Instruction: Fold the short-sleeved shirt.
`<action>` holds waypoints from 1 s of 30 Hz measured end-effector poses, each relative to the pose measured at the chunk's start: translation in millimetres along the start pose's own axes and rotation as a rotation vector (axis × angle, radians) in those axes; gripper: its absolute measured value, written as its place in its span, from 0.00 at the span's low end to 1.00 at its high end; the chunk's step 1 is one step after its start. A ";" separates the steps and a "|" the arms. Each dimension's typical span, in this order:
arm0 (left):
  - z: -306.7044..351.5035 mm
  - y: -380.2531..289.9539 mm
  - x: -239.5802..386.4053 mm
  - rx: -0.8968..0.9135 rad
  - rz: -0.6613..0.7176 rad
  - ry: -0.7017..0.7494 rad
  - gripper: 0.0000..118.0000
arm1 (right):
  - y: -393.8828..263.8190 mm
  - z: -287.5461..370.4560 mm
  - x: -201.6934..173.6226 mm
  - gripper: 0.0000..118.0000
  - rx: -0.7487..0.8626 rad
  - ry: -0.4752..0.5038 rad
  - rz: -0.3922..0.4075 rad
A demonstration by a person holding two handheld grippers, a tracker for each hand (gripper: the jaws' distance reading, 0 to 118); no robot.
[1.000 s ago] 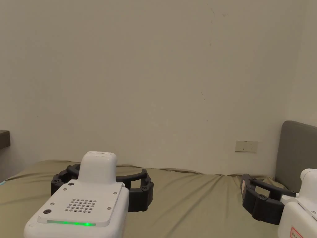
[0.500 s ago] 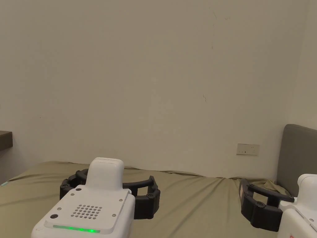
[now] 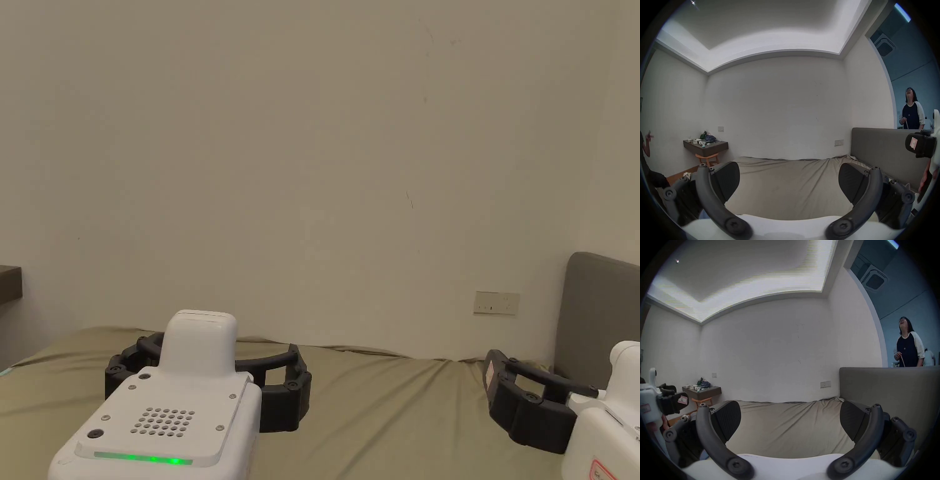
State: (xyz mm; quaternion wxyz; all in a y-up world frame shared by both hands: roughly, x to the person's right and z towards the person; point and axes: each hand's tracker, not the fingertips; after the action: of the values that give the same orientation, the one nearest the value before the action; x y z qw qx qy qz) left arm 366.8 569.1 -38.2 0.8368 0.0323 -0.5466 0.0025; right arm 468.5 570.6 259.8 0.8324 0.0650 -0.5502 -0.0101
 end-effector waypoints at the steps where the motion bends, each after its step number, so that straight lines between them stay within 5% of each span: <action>1: 0.0 -0.1 0.0 0.000 0.004 0.002 1.00 | 0.2 0.2 0.0 1.00 0.000 0.004 -0.004; 7: 0.5 -2.2 0.5 -0.037 -0.017 0.014 0.99 | -1.2 -0.2 -2.4 1.00 -0.076 0.032 0.060; 8: 3.6 -2.3 -0.9 -0.025 0.012 -0.043 0.72 | -2.6 0.9 -3.8 0.90 -0.077 0.031 0.069; 9: 1.0 -2.4 -1.2 -0.037 0.032 -0.063 0.09 | -4.7 1.8 -4.7 0.53 -0.065 0.021 0.081; 10: -2.8 -2.9 -2.9 -0.039 0.063 -0.050 0.00 | -6.7 -2.5 -4.5 0.02 -0.089 -0.020 0.091; 11: -3.6 -7.2 -1.1 -0.074 0.060 -0.065 0.00 | -11.6 -3.6 -2.5 0.02 -0.086 -0.073 0.089; 14: -6.9 -14.0 1.9 -0.087 0.067 -0.055 0.00 | -15.1 -1.5 11.8 0.02 -0.106 -0.019 0.031; 22: -0.1 -16.7 -22.8 -0.101 0.087 -0.004 0.00 | -15.8 -11.5 14.5 0.02 -0.095 -0.058 0.052; 26: 29.3 -10.0 -81.2 -0.086 0.044 0.176 0.00 | -18.4 -48.8 -56.9 0.02 -0.103 0.156 0.067; 30: 74.1 -3.1 -157.3 -0.093 0.035 0.417 0.00 | -28.3 -62.9 -177.9 0.02 -0.110 0.534 0.048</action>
State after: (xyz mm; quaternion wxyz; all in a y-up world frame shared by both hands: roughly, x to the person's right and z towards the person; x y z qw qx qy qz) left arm 235.8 566.7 -152.6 0.9322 -0.0171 -0.3615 -0.0015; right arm 457.6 564.4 69.4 0.9503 0.0072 -0.3113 -0.0026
